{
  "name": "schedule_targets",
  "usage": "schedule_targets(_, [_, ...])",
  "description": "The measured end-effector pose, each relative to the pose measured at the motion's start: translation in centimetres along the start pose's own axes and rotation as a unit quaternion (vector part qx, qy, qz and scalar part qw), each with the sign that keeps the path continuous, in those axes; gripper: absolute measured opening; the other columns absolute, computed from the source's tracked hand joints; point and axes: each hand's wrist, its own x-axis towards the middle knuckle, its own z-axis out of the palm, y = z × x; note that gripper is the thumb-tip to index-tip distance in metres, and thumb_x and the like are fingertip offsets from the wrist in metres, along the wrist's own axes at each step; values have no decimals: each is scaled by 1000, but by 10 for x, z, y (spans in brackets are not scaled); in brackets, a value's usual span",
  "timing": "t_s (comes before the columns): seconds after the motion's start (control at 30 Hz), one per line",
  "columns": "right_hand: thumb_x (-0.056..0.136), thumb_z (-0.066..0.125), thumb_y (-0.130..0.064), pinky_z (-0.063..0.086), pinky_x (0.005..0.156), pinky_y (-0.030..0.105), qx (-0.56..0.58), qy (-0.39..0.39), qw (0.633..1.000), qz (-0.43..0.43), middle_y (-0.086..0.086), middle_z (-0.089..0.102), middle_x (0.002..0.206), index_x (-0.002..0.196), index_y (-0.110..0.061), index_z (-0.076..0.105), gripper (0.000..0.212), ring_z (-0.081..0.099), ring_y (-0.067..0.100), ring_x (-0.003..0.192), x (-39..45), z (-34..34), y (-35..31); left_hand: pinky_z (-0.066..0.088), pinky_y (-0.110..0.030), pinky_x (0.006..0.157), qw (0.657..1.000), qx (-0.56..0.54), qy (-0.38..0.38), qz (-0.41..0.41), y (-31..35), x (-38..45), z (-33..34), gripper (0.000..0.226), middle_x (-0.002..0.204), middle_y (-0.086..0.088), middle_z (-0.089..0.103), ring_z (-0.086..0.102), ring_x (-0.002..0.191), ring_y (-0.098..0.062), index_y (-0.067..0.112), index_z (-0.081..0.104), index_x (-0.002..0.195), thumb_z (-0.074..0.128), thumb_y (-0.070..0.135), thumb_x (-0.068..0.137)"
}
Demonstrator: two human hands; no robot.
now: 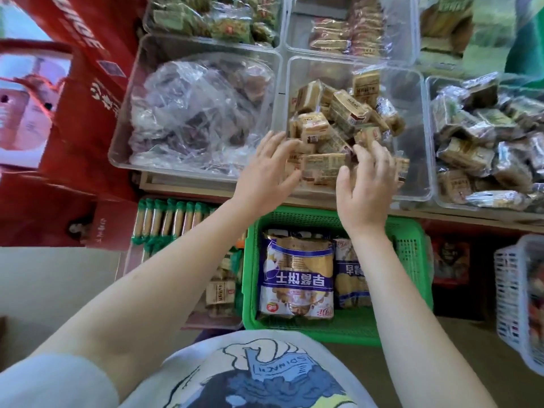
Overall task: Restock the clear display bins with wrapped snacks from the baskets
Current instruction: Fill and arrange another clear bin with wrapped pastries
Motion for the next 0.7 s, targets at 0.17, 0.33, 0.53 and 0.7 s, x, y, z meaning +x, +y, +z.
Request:
schedule_targets(0.17, [100,45,-14,43,66,30,187,-96,977,21,0,64,82,95,-8,66,23,56,12,73,-75,8,-60,41,-36,100,979,-14,197,-54,-70,-101,-24,25,121,-11,58,49,115,-26,8,67,113,61,15,90])
schedule_targets(0.33, [104,44,-27,40,60,34,146,-375,910,101,-4,64,77,96,-21,64,23,58,12,66,-147,48,-94,50,-39,83,955,-7,115,-273,-133,-201,-26,31,119,-9,58,55,111,-29,12,63,119,55,26,92])
schedule_targets(0.53, [104,44,-28,32,53,30,132,-444,880,105,-3,56,63,96,-20,66,24,47,14,52,-191,55,-126,50,-52,93,910,103,-201,-349,-164,-269,1,85,141,-14,38,33,133,-39,24,29,149,61,64,82])
schedule_targets(0.7, [103,45,-26,36,56,28,118,-459,875,98,-4,62,74,96,-19,66,23,50,11,57,-207,57,-136,43,-54,102,921,99,-135,-351,-167,-283,16,85,153,-20,27,21,141,-40,33,24,151,62,66,83])
